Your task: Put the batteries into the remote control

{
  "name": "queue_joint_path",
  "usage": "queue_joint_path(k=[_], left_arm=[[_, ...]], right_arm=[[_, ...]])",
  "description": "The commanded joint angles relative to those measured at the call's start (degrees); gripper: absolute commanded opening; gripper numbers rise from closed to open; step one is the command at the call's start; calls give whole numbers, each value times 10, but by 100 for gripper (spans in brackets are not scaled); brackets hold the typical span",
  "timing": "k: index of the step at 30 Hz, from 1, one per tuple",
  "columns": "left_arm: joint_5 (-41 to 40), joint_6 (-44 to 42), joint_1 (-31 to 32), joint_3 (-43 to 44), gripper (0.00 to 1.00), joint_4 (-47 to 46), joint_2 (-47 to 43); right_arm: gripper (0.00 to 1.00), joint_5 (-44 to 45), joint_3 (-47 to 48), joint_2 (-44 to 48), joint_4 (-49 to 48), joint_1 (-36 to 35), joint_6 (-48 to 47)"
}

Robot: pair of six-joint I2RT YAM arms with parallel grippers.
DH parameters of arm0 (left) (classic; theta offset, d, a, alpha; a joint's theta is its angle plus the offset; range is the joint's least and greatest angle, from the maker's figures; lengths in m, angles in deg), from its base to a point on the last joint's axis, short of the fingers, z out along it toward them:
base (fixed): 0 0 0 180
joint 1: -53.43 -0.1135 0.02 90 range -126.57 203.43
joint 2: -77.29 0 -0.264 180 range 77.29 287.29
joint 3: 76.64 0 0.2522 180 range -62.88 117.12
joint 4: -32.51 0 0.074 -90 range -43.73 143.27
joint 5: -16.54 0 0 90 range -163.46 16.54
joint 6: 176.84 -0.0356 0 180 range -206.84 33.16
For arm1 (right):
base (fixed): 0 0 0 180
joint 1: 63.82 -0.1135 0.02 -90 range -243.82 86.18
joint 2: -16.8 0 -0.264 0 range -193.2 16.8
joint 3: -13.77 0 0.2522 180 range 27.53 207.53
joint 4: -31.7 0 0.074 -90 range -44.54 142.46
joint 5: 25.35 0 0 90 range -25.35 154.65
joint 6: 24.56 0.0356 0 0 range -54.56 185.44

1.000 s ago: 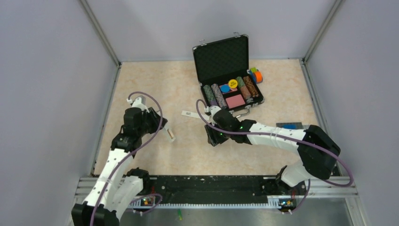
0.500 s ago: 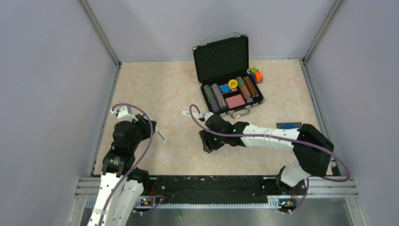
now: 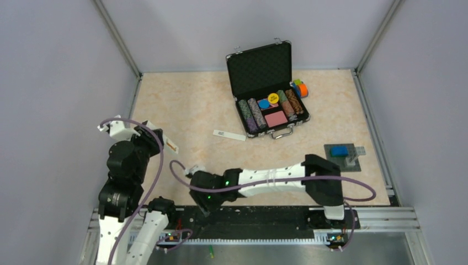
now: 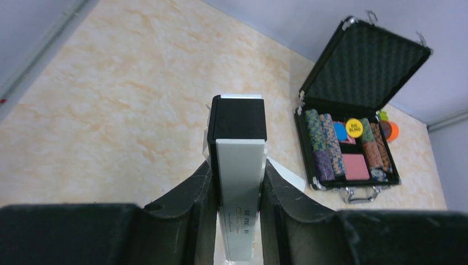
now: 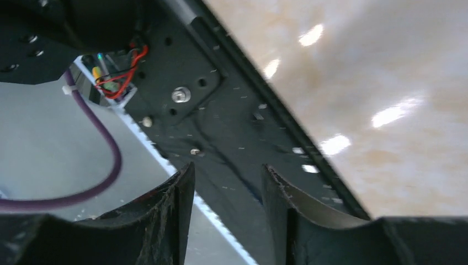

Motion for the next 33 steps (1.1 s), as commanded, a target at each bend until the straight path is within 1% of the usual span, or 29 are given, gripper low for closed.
queue_joint_path(k=[1, 4, 7, 10, 15, 21, 25, 28, 31, 33], left_arm=[[-91, -6, 1, 53, 0, 26, -13], [-106, -10, 1, 64, 0, 23, -19], [-116, -9, 1, 74, 0, 34, -19], [-105, -3, 1, 71, 0, 36, -23], [-89, 4, 1, 64, 0, 39, -31], [-86, 2, 1, 60, 0, 39, -34], [-87, -2, 1, 62, 0, 39, -31], [-87, -5, 1, 62, 0, 39, -29], [-86, -7, 1, 64, 0, 38, -26], [-84, -8, 1, 65, 0, 37, -26]], right_arm=[[45, 38, 70, -59, 70, -67, 108], [43, 50, 97, -88, 83, -114, 140], [45, 65, 138, -118, 124, -149, 159], [46, 70, 157, -133, 145, -174, 180], [46, 78, 160, -139, 163, -188, 207], [45, 73, 161, -150, 151, -193, 199], [39, 69, 158, -164, 145, -193, 197], [32, 72, 157, -169, 146, -193, 201], [20, 83, 156, -168, 154, -194, 206], [10, 93, 156, -165, 162, -194, 212]])
